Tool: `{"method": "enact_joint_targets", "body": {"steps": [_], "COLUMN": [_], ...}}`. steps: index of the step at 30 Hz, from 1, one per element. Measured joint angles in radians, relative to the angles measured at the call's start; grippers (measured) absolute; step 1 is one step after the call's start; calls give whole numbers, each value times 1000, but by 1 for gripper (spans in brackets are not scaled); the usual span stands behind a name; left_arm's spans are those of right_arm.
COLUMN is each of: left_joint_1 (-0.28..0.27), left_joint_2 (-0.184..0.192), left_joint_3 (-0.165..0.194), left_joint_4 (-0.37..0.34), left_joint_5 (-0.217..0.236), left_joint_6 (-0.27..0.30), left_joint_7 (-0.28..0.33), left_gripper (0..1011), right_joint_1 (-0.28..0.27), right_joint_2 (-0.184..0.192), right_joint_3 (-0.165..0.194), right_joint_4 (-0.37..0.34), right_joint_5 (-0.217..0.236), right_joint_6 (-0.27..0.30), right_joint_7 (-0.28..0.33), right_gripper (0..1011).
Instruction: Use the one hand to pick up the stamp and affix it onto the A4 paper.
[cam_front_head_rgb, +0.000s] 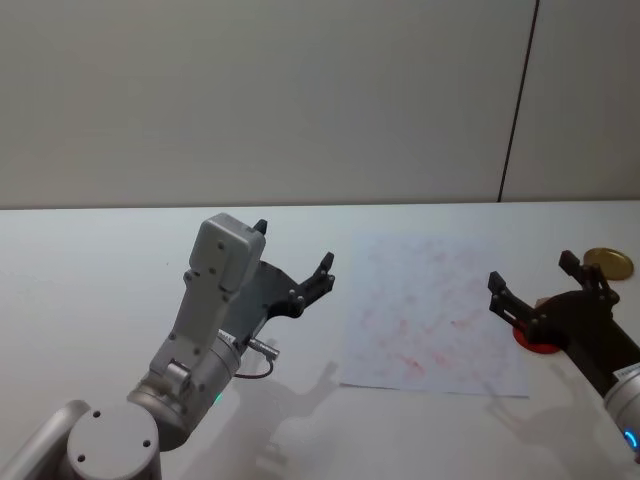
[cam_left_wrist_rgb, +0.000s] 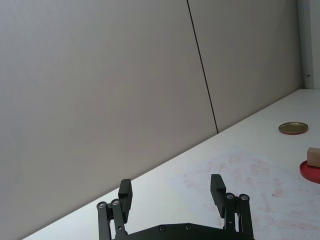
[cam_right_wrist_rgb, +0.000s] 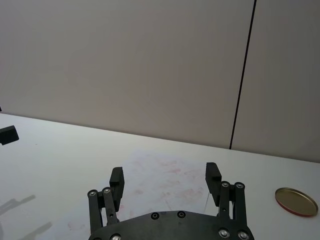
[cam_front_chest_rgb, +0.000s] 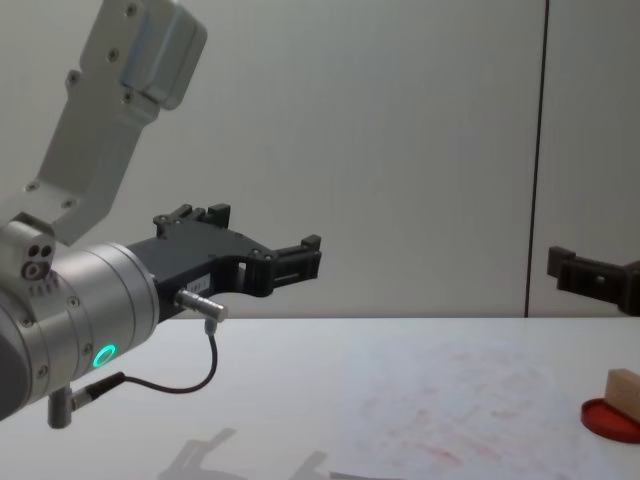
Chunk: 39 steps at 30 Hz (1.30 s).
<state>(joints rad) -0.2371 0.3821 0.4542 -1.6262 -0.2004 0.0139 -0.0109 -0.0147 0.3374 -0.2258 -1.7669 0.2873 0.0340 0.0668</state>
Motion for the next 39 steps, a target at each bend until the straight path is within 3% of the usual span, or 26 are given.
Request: {"method": "enact_joint_targets", "body": {"steps": [29,39], "left_joint_1": [0,0], "left_joint_2": [0,0], "left_joint_3": [0,0], "left_joint_4": [0,0], "left_joint_5": [0,0], "left_joint_6": [0,0], "left_joint_7": [0,0], "left_gripper": [993,993], "right_joint_1": [0,8], "right_joint_2": [0,27], "right_joint_3": [1,31], "right_joint_4": [1,26], "right_joint_5": [0,41], "right_joint_6": [0,-5], "right_joint_7": [0,26], "right_gripper": [1001,1001]}}
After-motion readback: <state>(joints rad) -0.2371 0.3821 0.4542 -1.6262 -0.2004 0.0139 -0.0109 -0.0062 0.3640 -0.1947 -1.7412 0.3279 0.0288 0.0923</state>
